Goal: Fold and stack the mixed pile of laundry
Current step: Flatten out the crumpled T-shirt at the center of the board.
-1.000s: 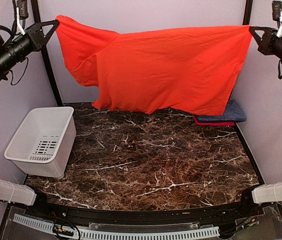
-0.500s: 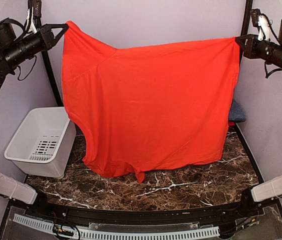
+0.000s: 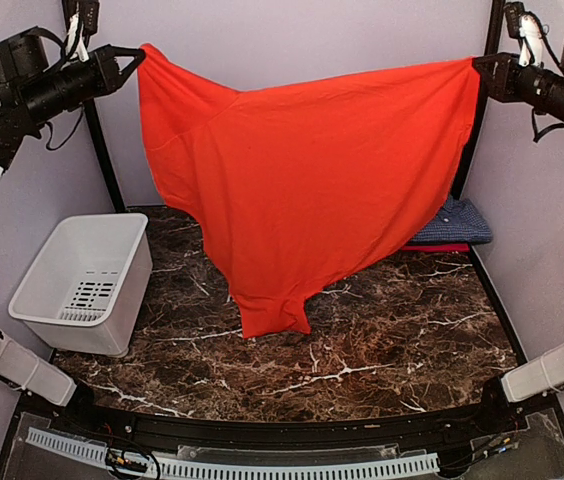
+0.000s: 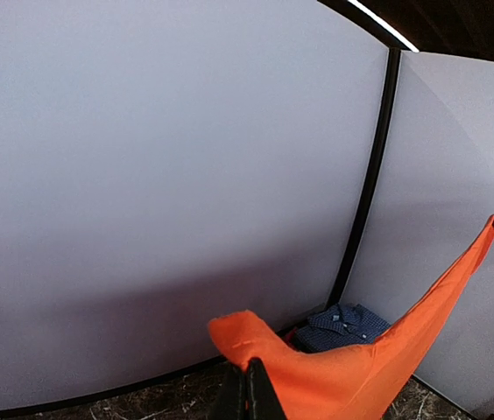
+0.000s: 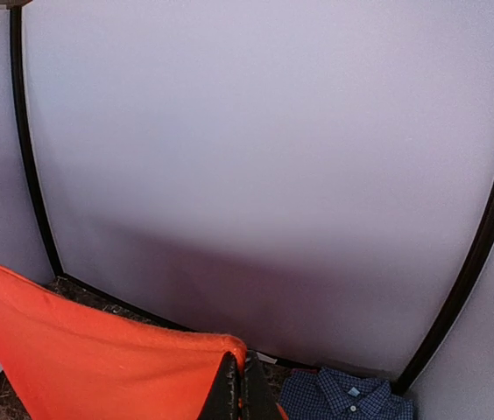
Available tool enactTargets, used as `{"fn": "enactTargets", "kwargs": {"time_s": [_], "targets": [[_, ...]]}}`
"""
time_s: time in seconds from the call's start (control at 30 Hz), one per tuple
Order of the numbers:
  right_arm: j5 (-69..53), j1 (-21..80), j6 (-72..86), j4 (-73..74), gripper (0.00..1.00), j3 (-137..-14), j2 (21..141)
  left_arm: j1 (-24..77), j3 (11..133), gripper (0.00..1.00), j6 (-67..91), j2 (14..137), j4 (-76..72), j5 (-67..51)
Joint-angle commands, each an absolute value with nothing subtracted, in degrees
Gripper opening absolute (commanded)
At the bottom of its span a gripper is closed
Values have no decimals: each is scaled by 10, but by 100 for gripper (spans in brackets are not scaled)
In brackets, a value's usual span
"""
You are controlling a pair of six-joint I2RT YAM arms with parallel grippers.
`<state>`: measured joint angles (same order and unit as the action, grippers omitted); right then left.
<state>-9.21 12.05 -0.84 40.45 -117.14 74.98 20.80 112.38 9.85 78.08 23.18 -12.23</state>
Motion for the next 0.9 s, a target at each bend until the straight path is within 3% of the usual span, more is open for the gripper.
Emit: {"fn": "enactTargets", "kwargs": {"time_s": [0.0,0.1,0.5,0.7,0.87], "targets": [[-99,129,-7,403,0,-1167,707,207,1142,0,103,734,234,-172],[-107,130,-3,410,0,-1139,660,208,1128,0,104,704,242,-245],[-204,130,58,478,0,-1137,526,210,1107,0,148,565,274,-314],[-178,130,65,479,0,-1154,551,210,1155,0,155,591,292,-281],[-116,130,50,425,0,-1033,580,210,1103,0,132,630,309,-176]]}}
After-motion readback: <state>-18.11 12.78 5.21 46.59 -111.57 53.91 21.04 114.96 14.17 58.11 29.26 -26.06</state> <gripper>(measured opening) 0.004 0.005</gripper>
